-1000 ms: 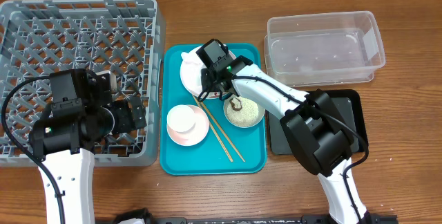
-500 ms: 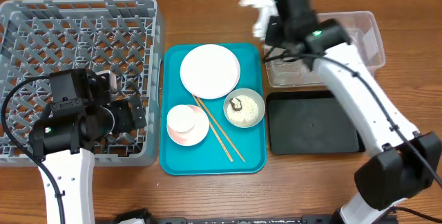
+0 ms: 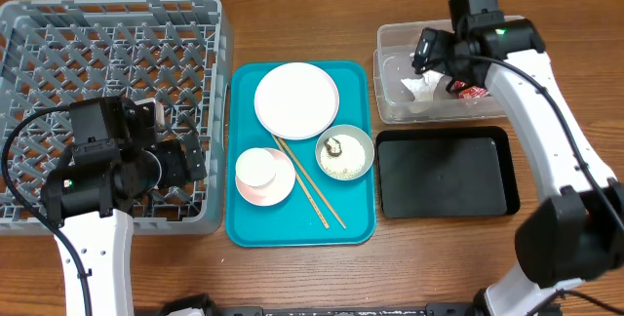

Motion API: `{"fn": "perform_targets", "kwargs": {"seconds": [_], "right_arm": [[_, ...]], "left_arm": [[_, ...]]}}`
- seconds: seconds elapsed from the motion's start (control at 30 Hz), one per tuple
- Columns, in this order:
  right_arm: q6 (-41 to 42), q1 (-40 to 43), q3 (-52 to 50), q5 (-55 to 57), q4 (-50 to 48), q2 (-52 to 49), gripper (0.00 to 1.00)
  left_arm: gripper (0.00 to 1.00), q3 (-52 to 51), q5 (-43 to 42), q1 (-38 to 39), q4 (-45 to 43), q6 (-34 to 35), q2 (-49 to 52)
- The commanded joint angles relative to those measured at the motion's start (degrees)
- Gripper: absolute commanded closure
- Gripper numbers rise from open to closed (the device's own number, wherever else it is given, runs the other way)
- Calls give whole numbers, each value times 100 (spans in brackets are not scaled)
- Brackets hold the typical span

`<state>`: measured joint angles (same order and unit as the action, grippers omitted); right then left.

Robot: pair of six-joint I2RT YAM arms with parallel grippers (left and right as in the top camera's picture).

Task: Sort waste into correct bins and load items into the dishwasher
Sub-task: 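Carry the tissue and wrapper right and drop them into the clear bin, then grasp the rim of the rice bowl with the right gripper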

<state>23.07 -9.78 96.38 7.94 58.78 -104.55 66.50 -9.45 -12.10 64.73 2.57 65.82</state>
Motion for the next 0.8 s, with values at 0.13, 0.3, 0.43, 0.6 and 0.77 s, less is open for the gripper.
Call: {"fn": "perform_targets", "kwargs": {"seconds": [0.13,0.3,0.43,0.6,0.77], "right_arm": [[-684,-212,116,-1816,1545,951,6],[-682,-1513,-767,-1746,1005,927,14],[-680,-2494,-1646,-1480,-249,872,29],[-680,-3180,-2044,-1178,-1043,450,37],[-658,-3560,-2044,-1143,-1504,-157,51]], "left_arm": [[0,144,-76,-26,-35,-129,11],[0,144,-68,-26,-50,-129,11],[0,144,-68,-26,-46,-129,11],[0,144,-68,-26,-50,-129,13],[0,144,-68,-26,-48,-129,13]]}}
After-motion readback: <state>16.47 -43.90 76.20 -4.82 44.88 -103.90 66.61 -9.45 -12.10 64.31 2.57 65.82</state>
